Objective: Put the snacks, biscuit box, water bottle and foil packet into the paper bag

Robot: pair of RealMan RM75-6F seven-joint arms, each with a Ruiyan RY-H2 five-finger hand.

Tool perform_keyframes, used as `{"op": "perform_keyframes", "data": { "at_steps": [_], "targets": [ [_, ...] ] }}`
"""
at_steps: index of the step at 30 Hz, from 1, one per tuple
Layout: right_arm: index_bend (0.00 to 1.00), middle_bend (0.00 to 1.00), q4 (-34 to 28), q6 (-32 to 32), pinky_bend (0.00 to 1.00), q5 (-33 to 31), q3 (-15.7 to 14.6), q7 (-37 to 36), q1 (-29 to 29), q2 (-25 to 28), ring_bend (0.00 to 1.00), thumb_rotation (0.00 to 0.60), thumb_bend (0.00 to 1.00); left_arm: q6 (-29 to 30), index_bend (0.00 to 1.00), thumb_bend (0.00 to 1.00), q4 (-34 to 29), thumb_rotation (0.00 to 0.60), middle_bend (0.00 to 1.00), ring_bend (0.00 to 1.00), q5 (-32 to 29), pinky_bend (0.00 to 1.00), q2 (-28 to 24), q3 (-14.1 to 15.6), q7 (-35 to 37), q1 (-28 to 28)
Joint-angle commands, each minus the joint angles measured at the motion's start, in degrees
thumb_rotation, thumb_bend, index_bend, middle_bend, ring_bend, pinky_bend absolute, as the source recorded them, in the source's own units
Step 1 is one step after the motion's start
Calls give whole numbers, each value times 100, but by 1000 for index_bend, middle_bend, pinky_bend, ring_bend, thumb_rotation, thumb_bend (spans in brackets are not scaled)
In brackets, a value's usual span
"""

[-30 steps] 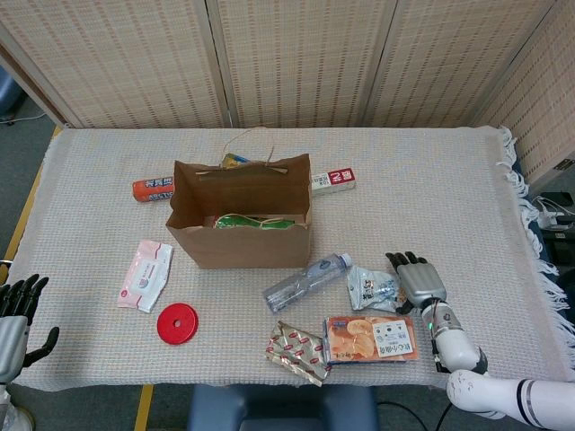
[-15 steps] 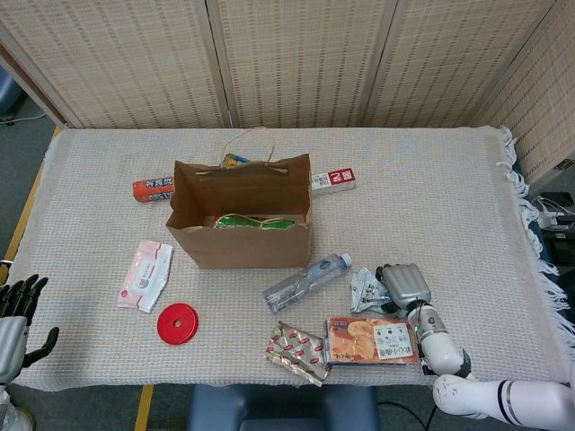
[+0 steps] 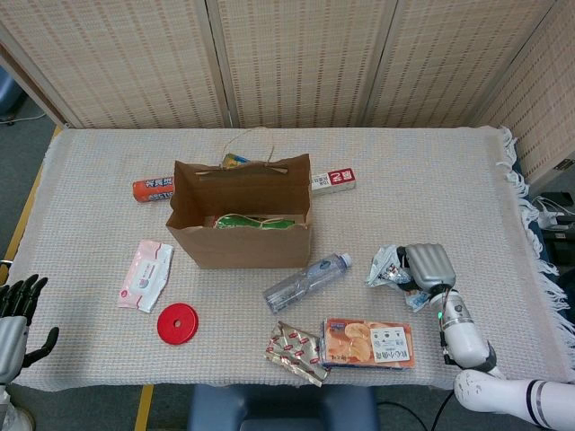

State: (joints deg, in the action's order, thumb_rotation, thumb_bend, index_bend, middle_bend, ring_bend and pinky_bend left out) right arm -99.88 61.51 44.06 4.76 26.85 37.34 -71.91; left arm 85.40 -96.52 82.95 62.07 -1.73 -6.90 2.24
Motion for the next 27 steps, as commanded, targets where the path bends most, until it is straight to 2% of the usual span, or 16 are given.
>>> {"op": "perform_keyframes", "data": {
  "at_steps": [1,5,9,15,18,24,25,27],
  "targets": [
    [808,627,-257,175,816,205,407,-516,-111,392,687,600,420,2,0,374,-2,600,0,0,0,0,1,1,-4,-2],
    [809,627,-507,465,817,425,956,-1012,-136,743,687,600,420,2,0,374,-3,600,0,0,-6,0,10,-2,-22,0],
    [809,627,-788,788,817,478,1515,-1186,-27,946,687,600,420,-8,0,374,-5,600,0,0,-13,0,18,-5,-36,6],
    [809,627,-1156,1560,818,627,2304,-973,395,722,686,600,420,-26,0,375,-13,600,0,0,-26,0,19,-9,-47,17],
    [809,628,-1299,1748,817,710,2466,-615,725,455,686,600,420,-18,0,374,-11,600,0,0,-12,0,16,-5,-42,14],
    [811,630,-1406,1837,817,943,2416,3,1129,134,685,600,419,-1,0,374,3,600,0,0,6,0,21,1,-33,6],
    [813,632,-1336,1790,817,1271,2325,414,1499,-188,685,600,420,-5,0,374,4,600,0,0,-13,0,14,-1,9,-1],
    [818,637,-1081,1974,817,1370,2328,710,1749,-608,685,600,420,-6,0,375,8,600,0,0,-5,0,1,5,45,-4]
  ]
}}
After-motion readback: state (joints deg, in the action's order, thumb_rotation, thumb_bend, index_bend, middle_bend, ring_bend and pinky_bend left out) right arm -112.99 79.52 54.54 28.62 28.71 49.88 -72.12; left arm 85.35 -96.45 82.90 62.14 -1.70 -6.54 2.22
